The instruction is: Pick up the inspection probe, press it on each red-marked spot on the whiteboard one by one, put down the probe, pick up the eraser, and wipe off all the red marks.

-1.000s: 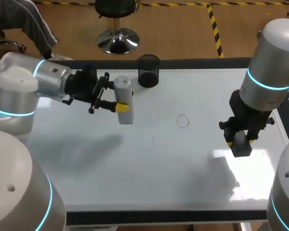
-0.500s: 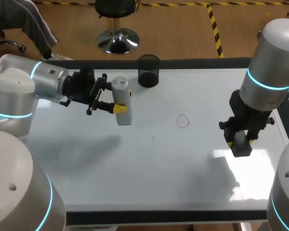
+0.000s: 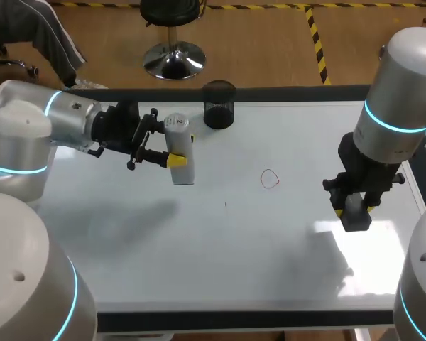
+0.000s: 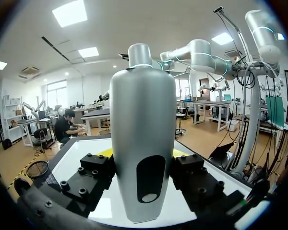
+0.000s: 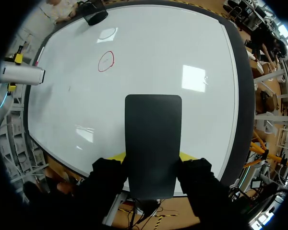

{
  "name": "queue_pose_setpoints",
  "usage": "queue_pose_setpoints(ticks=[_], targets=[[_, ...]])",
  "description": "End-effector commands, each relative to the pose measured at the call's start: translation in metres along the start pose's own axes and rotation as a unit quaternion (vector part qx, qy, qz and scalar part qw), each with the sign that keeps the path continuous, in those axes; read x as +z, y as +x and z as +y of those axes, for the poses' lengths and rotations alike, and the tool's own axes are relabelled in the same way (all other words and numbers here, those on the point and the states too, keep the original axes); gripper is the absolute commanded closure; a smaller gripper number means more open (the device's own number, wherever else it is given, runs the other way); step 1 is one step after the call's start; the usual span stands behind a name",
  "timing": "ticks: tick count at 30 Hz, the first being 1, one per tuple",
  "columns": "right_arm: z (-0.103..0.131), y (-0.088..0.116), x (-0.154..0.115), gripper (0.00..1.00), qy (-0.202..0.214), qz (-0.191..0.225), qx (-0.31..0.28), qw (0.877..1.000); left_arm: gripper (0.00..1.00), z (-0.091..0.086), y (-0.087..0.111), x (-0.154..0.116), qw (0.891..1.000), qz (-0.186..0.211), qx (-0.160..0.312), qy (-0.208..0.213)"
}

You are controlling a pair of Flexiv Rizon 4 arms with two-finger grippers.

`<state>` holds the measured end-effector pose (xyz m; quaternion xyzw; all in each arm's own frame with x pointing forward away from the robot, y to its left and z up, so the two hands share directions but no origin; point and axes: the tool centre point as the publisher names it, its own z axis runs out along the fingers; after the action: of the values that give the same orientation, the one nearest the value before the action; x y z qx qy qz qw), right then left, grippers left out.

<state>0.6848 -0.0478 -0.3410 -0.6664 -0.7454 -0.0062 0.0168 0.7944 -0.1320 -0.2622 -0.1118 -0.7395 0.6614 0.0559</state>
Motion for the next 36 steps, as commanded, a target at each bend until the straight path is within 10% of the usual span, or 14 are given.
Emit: queue_pose_setpoints(ticks=[1, 36], targets=[[0.005, -0.005, -0.002, 1.00, 0.002, 0.008, -0.004, 1.000, 1.00, -0.001, 0.001, -0.001, 1.000, -0.001, 0.001, 0.000], [0.078, 0.020, -0.012, 1.00, 0.015, -0.009, 0.000, 1.000, 1.00, -0.001, 0.001, -0.001, 1.000, -0.001, 0.001, 0.000]])
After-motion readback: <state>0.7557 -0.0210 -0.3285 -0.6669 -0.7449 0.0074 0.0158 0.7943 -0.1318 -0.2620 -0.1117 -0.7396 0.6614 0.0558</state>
